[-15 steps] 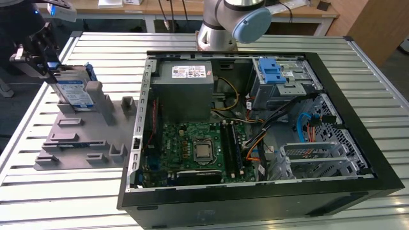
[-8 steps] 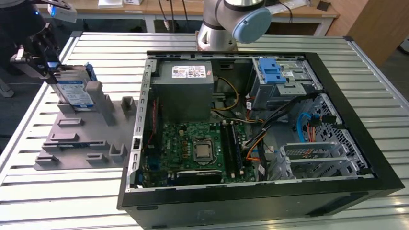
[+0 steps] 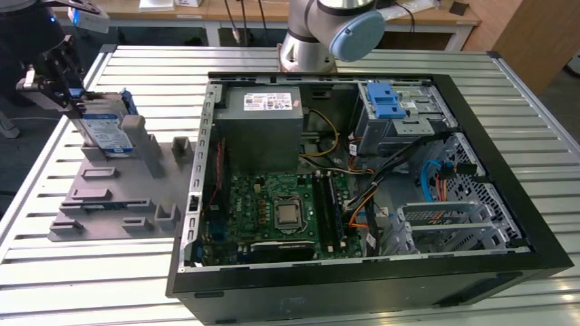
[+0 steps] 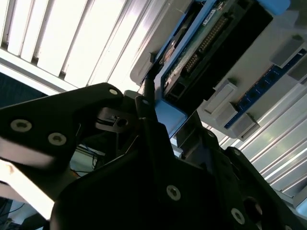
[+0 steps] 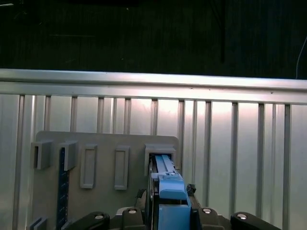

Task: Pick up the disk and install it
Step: 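Pick up the disk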

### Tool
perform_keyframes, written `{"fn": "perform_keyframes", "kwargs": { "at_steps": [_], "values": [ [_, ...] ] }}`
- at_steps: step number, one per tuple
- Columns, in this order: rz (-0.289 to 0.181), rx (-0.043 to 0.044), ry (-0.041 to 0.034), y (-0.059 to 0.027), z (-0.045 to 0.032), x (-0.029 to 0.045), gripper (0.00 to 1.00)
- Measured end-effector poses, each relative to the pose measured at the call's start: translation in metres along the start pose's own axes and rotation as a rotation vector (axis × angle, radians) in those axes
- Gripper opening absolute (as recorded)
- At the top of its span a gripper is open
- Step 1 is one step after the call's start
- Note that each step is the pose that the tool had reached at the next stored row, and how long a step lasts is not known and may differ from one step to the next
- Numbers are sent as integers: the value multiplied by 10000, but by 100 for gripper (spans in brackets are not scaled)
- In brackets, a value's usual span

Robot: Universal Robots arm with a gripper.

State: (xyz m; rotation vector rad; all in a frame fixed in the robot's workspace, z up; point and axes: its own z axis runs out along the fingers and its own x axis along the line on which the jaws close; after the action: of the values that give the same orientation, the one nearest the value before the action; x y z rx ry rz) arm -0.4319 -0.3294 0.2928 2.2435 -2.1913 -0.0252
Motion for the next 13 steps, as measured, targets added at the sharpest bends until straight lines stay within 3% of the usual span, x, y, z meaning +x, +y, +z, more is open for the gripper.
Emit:
{"fn": "perform_keyframes", "kwargs": {
  "at_steps": [2, 3, 13],
  "values": [
    [0, 0, 0, 3, 1, 0, 45],
    [1, -1, 0, 5, 2, 0, 38],
    [1, 0, 1, 7, 5, 0, 37]
  ]
}}
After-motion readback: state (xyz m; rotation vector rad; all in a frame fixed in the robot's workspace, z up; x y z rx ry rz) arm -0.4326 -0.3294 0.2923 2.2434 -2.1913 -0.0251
